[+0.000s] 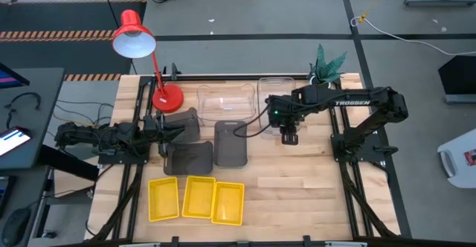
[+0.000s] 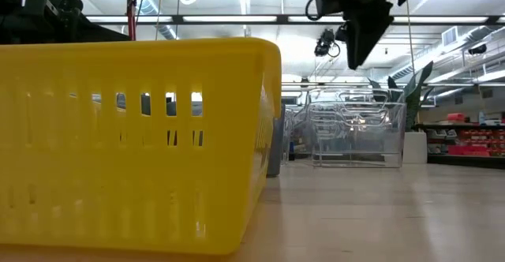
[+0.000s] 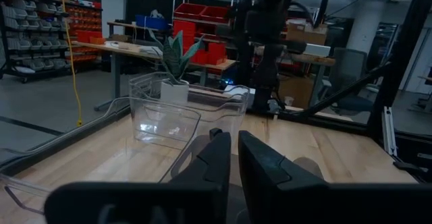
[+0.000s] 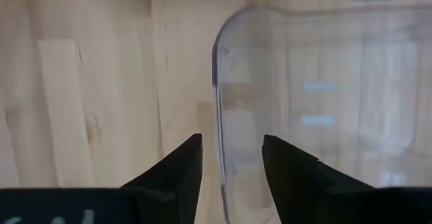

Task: Stack baskets by color
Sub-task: Stack the left transparent bin on the right transparent bin

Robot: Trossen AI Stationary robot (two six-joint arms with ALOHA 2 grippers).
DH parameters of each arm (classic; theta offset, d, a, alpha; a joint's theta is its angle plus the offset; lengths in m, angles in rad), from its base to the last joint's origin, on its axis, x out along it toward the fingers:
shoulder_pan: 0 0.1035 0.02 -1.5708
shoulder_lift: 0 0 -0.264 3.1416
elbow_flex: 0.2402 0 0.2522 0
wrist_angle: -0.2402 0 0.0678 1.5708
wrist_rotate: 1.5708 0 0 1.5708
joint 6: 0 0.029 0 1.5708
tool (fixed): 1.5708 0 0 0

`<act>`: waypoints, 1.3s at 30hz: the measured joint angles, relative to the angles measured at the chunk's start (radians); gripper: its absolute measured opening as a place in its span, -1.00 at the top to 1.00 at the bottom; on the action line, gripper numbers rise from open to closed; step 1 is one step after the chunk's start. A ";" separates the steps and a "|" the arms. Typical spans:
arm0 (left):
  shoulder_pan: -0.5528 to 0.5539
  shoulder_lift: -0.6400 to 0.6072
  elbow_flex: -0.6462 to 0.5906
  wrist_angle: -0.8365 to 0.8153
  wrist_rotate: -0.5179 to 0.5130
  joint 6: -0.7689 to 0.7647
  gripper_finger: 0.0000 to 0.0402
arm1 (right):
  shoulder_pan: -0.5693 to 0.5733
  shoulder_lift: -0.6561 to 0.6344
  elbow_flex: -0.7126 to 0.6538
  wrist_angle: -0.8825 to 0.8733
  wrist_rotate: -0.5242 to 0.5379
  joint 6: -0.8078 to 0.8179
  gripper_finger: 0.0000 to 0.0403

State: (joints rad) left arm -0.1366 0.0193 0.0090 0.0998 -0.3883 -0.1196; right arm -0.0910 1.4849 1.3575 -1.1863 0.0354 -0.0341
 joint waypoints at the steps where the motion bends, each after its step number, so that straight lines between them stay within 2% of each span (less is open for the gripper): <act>1: 0.000 0.000 0.000 0.000 0.000 0.000 0.84 | 0.000 0.000 0.000 0.013 0.001 -0.013 0.22; 7: 0.000 0.000 0.000 0.000 0.000 0.000 0.84 | -0.035 0.027 0.001 0.128 0.001 -0.125 0.24; 15: 0.000 0.000 0.000 0.000 0.000 0.000 0.81 | -0.107 0.141 0.001 0.410 -0.003 -0.430 0.26; 20: 0.000 0.000 0.000 0.000 0.000 0.000 0.84 | -0.141 0.202 0.001 0.506 -0.002 -0.569 0.26; 25: 0.000 0.000 0.000 0.000 0.000 0.000 0.85 | -0.156 0.286 0.115 0.415 -0.001 -0.613 0.28; 31: 0.000 0.000 0.000 0.000 0.000 0.000 0.81 | -0.156 0.363 0.271 0.298 -0.010 -0.575 0.30; 39: 0.000 0.000 0.000 0.000 0.000 0.000 0.83 | -0.159 0.364 0.310 0.318 -0.021 -0.730 0.30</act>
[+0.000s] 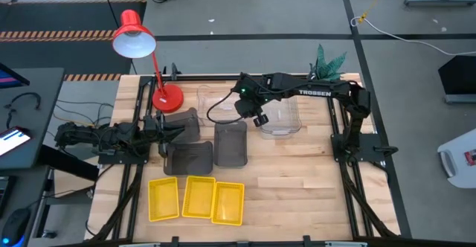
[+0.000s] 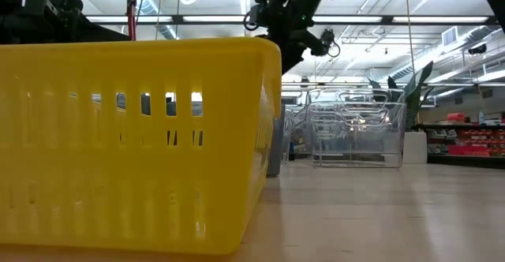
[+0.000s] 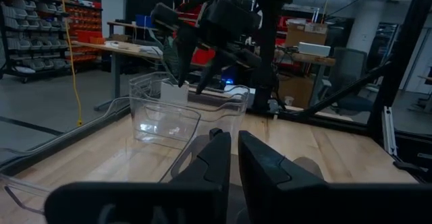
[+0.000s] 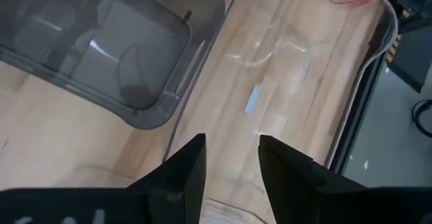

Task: Stack baskets by color
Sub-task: Stack the left transparent bin on the right transparent bin

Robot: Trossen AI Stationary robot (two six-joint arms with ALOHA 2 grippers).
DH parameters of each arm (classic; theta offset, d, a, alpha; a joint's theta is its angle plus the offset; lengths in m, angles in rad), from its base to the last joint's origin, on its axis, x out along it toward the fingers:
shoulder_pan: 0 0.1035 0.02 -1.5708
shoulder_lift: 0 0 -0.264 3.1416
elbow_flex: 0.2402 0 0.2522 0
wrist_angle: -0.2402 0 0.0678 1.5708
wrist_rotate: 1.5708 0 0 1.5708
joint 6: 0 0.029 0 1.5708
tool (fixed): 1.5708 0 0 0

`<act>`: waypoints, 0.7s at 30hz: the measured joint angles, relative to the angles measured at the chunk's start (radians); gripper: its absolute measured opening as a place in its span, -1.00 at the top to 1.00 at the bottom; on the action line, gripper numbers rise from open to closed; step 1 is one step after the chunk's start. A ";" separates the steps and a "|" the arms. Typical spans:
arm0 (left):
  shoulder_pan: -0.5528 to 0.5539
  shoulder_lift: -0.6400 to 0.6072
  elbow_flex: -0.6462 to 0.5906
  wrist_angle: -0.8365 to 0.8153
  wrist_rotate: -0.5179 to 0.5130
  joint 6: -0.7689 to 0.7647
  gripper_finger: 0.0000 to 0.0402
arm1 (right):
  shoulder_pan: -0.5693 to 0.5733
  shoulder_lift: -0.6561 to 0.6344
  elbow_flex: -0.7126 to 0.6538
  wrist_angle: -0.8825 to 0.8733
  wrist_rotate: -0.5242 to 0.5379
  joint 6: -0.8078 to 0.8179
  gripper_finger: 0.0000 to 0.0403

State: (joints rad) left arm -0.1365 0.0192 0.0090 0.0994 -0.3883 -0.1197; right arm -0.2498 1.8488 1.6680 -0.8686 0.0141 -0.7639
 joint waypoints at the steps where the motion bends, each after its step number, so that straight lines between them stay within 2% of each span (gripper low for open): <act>1: 0.000 0.000 0.000 0.000 0.000 0.000 0.84 | -0.002 0.000 0.000 -0.008 0.000 0.000 0.30; 7: 0.000 0.000 0.000 0.001 0.000 0.000 0.85 | 0.009 0.001 0.000 -0.085 0.026 -0.023 0.30; 10: 0.000 0.000 0.000 0.001 0.000 0.000 0.83 | 0.029 0.001 0.000 -0.111 -0.003 -0.020 0.30; 21: 0.000 0.000 0.000 0.001 0.000 0.000 0.83 | 0.042 0.094 -0.003 -0.097 0.048 0.029 0.27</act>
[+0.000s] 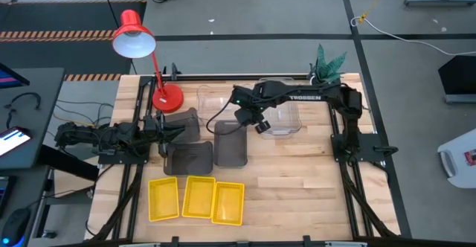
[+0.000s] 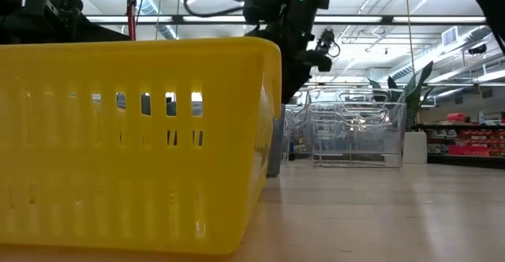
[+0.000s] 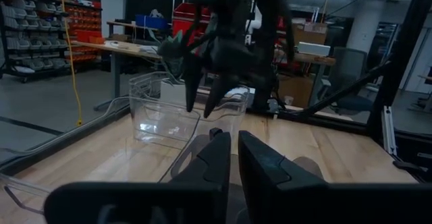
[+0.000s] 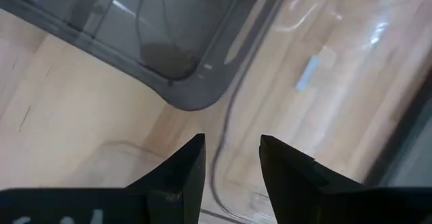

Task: Stack baskets by color
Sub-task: Stack the left transparent bin on the right transparent bin

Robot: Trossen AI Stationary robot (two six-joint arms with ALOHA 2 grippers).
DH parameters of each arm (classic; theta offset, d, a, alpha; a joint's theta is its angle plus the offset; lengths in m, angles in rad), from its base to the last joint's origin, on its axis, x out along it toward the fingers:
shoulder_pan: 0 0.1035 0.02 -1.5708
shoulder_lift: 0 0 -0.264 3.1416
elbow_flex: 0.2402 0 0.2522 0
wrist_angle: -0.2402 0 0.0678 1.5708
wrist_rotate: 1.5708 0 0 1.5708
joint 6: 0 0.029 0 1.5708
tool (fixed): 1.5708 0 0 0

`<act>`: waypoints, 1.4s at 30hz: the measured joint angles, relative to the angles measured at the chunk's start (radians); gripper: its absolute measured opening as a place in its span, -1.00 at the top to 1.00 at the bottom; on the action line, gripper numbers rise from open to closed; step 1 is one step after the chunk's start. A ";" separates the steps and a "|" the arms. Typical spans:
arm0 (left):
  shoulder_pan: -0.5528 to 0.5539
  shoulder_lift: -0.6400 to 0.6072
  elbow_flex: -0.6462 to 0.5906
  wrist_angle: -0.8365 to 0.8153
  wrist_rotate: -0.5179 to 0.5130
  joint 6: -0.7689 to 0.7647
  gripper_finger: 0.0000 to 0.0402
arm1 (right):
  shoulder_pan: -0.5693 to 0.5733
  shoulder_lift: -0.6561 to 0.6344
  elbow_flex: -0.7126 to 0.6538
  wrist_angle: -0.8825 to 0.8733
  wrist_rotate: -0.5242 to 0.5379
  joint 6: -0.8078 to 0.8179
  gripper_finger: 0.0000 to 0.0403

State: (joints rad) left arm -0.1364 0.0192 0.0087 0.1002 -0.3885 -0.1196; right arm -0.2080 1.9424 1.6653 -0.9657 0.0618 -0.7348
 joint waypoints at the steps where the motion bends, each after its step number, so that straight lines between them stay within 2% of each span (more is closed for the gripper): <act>1: 0.000 0.000 0.000 0.000 0.000 0.000 0.83 | 0.001 0.005 0.000 -0.001 0.001 0.008 0.26; 13: 0.000 0.000 0.000 0.001 0.000 0.000 0.81 | -0.031 0.049 -0.001 -0.022 0.026 0.051 0.29; 24: 0.000 0.000 0.000 0.000 0.000 0.000 0.84 | -0.045 0.072 -0.001 -0.028 0.003 0.046 0.51; 36: 0.000 0.000 0.000 0.000 0.000 0.000 0.82 | -0.045 0.072 -0.001 -0.035 -0.013 0.052 0.95; 42: 0.000 0.000 0.000 0.000 0.000 0.000 0.85 | -0.045 0.072 -0.001 -0.038 -0.002 0.059 0.92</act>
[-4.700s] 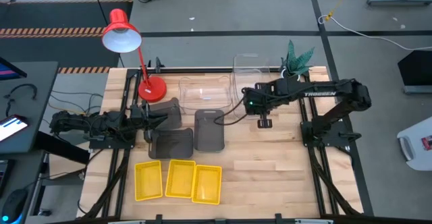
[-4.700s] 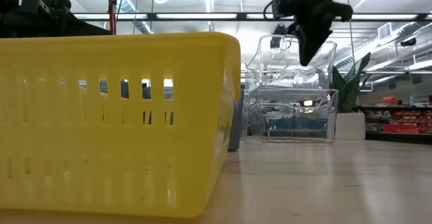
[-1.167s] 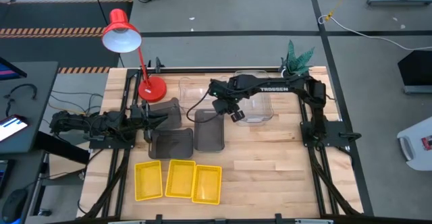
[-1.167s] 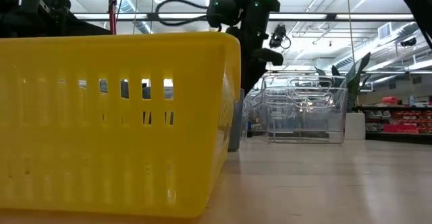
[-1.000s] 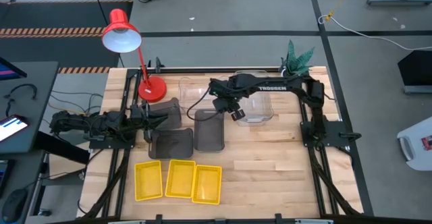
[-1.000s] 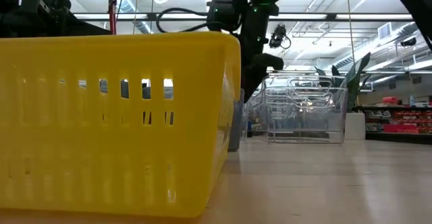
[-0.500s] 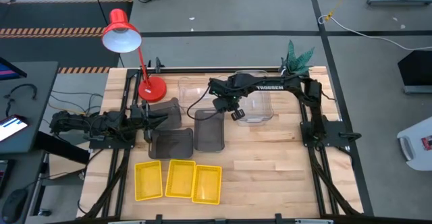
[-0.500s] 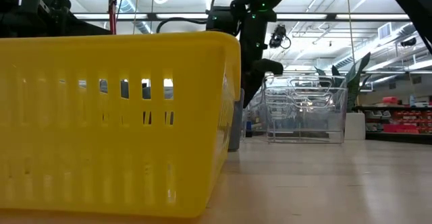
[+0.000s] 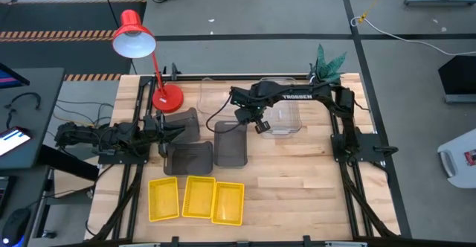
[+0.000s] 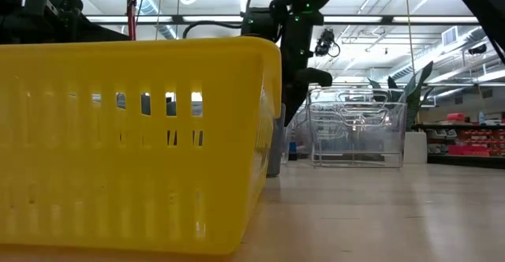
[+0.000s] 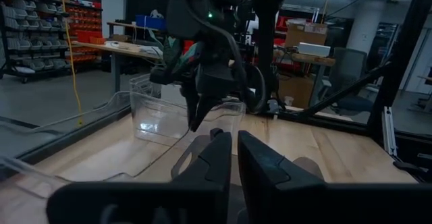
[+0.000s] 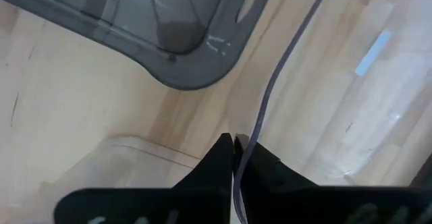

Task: Stack baskets by color
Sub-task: Stack the left transparent bin on the right transparent bin

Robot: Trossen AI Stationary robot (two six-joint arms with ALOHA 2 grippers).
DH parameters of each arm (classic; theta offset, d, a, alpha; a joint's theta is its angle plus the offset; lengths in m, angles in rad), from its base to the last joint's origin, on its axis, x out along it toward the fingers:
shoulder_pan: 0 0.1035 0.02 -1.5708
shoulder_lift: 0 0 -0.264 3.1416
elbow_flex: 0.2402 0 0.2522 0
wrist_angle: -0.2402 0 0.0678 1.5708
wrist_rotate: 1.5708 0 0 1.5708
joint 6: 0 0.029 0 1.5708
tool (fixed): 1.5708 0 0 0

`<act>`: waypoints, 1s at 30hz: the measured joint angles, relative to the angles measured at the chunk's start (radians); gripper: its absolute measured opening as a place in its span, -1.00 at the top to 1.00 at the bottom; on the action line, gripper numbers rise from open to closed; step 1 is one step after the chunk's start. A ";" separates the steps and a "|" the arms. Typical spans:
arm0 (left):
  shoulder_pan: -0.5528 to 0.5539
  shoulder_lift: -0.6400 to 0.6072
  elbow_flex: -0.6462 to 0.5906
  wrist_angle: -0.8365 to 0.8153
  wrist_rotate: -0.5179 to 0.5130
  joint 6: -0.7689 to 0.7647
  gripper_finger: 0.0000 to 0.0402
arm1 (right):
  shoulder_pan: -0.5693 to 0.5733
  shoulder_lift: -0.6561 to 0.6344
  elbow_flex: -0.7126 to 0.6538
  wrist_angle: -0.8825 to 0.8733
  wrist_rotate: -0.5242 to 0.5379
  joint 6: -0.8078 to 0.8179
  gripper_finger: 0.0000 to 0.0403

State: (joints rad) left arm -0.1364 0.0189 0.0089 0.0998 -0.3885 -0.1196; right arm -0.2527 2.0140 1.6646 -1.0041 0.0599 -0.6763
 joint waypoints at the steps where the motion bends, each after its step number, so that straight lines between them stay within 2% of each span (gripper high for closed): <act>1: 0.000 0.000 0.000 0.000 0.000 0.000 0.86 | 0.000 0.000 0.000 -0.001 0.008 0.000 0.92; 11: 0.000 0.000 0.000 0.000 0.000 0.000 0.81 | 0.012 0.000 0.036 -0.043 0.066 0.001 0.95; 23: 0.000 0.000 0.000 0.000 0.000 0.000 0.85 | 0.021 0.000 0.223 -0.132 0.088 0.041 0.95; 30: 0.000 0.000 0.000 0.000 0.000 0.000 0.83 | 0.035 0.000 0.333 -0.207 0.115 0.153 0.95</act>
State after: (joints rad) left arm -0.1364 0.0189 0.0088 0.0998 -0.3885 -0.1196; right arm -0.2181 2.0136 1.9973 -1.2107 0.1752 -0.5229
